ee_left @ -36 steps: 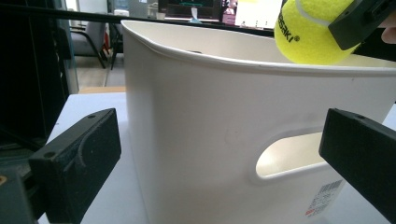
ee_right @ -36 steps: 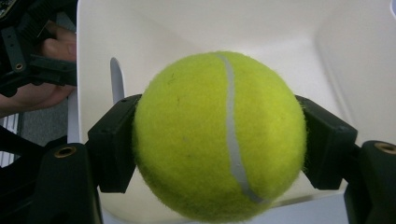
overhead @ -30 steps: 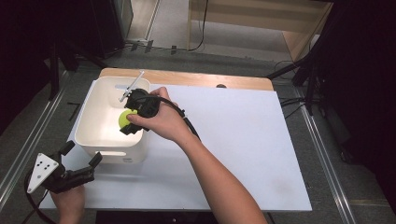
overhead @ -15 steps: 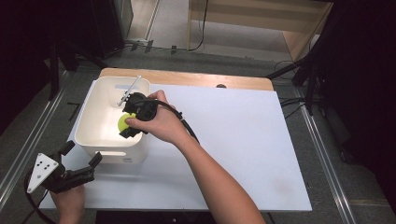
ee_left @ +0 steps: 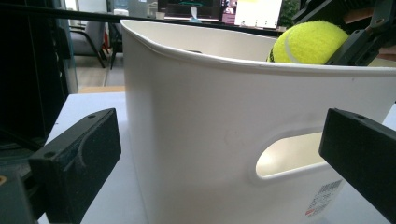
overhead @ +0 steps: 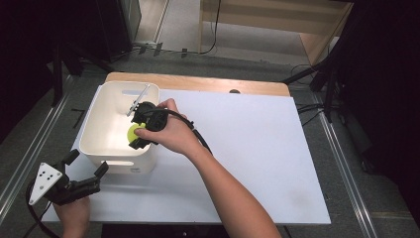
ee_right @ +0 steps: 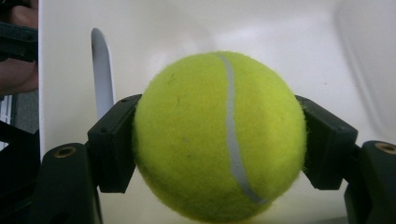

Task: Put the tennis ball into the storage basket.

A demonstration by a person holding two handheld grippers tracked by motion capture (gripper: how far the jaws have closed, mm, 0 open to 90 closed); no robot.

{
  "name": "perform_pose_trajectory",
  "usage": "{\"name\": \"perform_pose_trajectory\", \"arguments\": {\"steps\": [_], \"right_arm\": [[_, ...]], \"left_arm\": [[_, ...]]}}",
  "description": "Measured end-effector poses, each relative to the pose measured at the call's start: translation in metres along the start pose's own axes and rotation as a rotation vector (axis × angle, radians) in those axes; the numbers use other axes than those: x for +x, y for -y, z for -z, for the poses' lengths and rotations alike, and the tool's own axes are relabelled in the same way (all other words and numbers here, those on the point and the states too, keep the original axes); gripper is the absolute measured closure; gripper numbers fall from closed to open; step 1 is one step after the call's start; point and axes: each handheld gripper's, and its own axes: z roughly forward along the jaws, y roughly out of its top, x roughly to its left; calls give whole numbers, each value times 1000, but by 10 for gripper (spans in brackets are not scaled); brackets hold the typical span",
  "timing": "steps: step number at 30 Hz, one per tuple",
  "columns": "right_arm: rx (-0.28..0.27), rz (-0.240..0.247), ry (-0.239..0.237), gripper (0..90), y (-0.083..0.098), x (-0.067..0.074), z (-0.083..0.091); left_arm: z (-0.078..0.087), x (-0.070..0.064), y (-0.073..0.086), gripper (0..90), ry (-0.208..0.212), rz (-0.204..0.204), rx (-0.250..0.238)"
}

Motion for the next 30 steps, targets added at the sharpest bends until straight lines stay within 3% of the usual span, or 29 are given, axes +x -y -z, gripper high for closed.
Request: {"name": "perform_pose_trajectory", "arguments": {"steps": [19,30], "right_arm": [[35,47,42,224,1,4,-4],[-31,49,68,108,3,6,12]], "left_arm": [[0,0,0,0,0,2,-2],[0,0,0,0,1,2,-4]]}}
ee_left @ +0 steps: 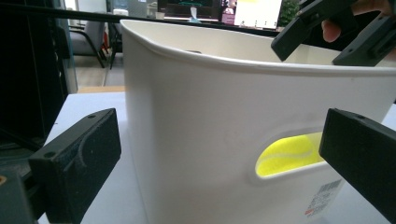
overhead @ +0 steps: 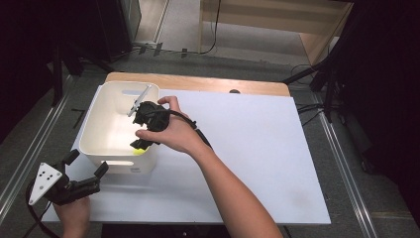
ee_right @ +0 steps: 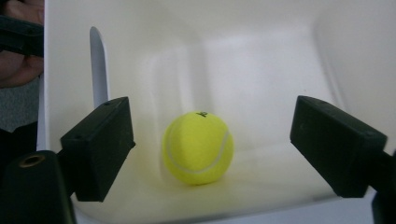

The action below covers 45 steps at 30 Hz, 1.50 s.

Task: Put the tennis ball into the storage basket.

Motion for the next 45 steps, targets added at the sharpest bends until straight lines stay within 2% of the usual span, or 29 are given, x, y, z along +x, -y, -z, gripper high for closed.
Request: {"name": "perform_pose_trajectory", "arguments": {"steps": [4,6,8,13,18,19,21,34,45], "right_arm": [[-34,17,7,86,2,2,7],[-44,14,17,75,2,4,11],[-47,11,33,16,3,5,15],[-68,-1,45,0,8,5,22],[-103,6,59,0,16,2,27],[-98,-15,58,0,17,4,29],[-106,-7,67,0,21,2,30],[-123,-37,89,0,40,2,40],[-144,-61,104,0,58,2,41]], "left_arm": [[0,0,0,0,0,-1,1],[0,0,0,0,0,0,2],[0,0,0,0,-1,0,2],[0,0,0,0,0,-1,2],[0,0,0,0,0,-4,3],[0,0,0,0,0,-3,2],[0,0,0,0,-1,-3,3],[0,-1,0,0,-3,-5,5],[0,-1,0,0,-2,-5,5]]}}
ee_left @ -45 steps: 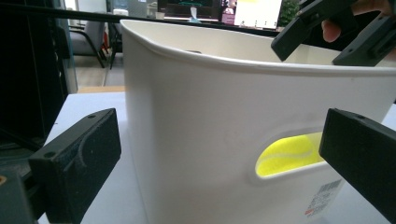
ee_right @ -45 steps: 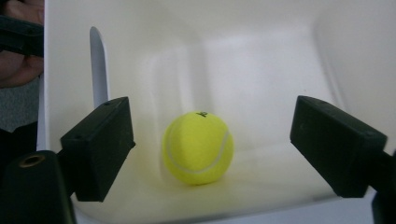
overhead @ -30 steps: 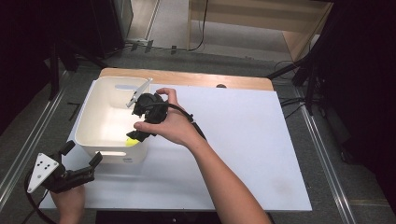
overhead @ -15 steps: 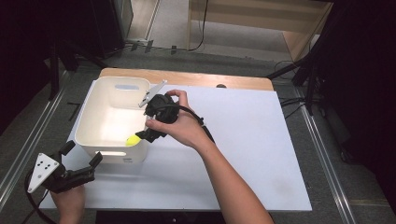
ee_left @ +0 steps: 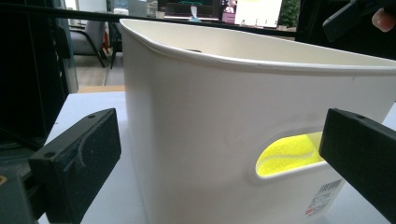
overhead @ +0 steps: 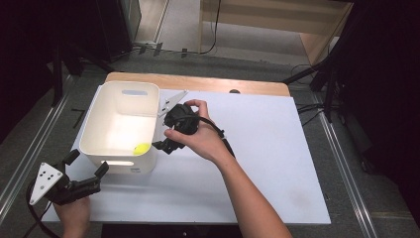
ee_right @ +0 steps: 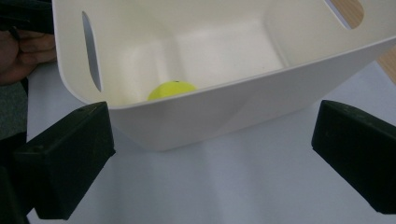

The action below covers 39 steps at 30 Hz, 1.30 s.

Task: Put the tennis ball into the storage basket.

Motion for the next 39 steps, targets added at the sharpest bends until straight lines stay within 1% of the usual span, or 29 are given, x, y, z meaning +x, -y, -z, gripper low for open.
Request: {"name": "perform_pose_trajectory", "arguments": {"steps": [3,11,12,13,18,21,25,26,29,31,39], "right_arm": [[-3,-1,0,0,5,-1,1],[-4,-26,14,0,18,-2,1],[-10,-18,12,0,20,-3,0],[-6,-29,16,0,21,-2,0],[-10,-33,22,0,29,-2,0],[-13,-48,25,0,35,-1,0],[-28,-47,32,0,41,-3,1],[-29,-57,33,0,43,-2,2],[-44,-66,35,0,48,-3,4],[-48,-66,40,0,52,-4,5],[-60,-96,54,0,70,-6,8]], "left_arm": [[0,0,0,0,-1,0,0],[0,0,0,0,0,-2,4],[0,0,0,0,0,-3,3],[0,0,0,0,0,-3,3],[0,0,0,0,0,-2,2],[0,0,0,0,0,-3,3],[0,0,0,0,0,-2,3],[0,0,0,0,0,-2,3],[0,0,0,0,0,-3,3],[0,0,0,0,0,-2,3],[0,-1,0,0,0,-1,3]]}}
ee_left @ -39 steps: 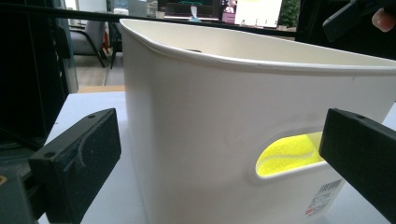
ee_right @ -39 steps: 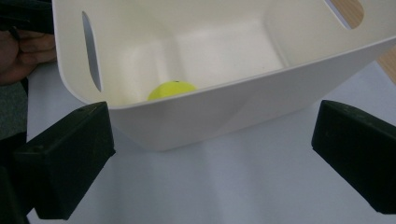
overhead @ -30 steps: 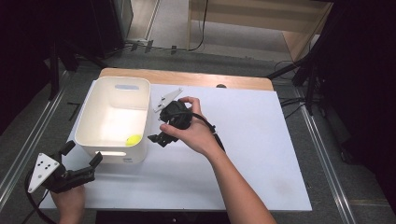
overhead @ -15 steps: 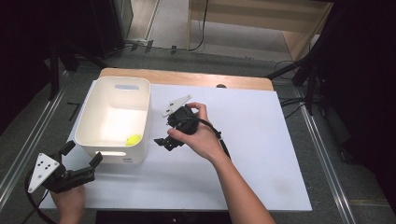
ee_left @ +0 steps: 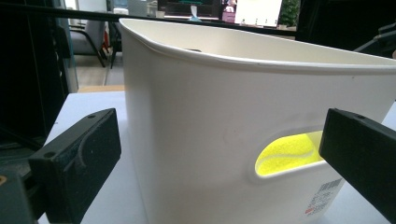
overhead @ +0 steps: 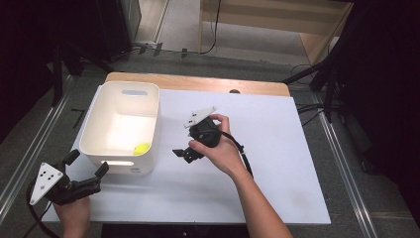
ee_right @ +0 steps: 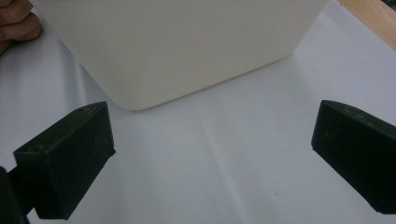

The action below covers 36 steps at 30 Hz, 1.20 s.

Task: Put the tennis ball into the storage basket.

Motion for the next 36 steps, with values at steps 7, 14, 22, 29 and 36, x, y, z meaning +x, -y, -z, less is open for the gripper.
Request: {"name": "perform_pose_trajectory", "arguments": {"steps": [7,14,22,29,36], "right_arm": [[-23,-24,11,0,13,-3,5],[-36,-46,19,0,26,-5,8],[-65,-68,29,0,39,-7,14],[-85,-92,39,0,52,-8,18],[-100,-112,55,0,65,-10,23]], "left_arm": [[0,0,0,0,0,-2,0],[0,0,0,0,-1,-4,2],[0,0,0,0,-2,-4,3],[0,-1,0,0,-2,-5,3],[0,-1,0,0,-4,-6,7]]}}
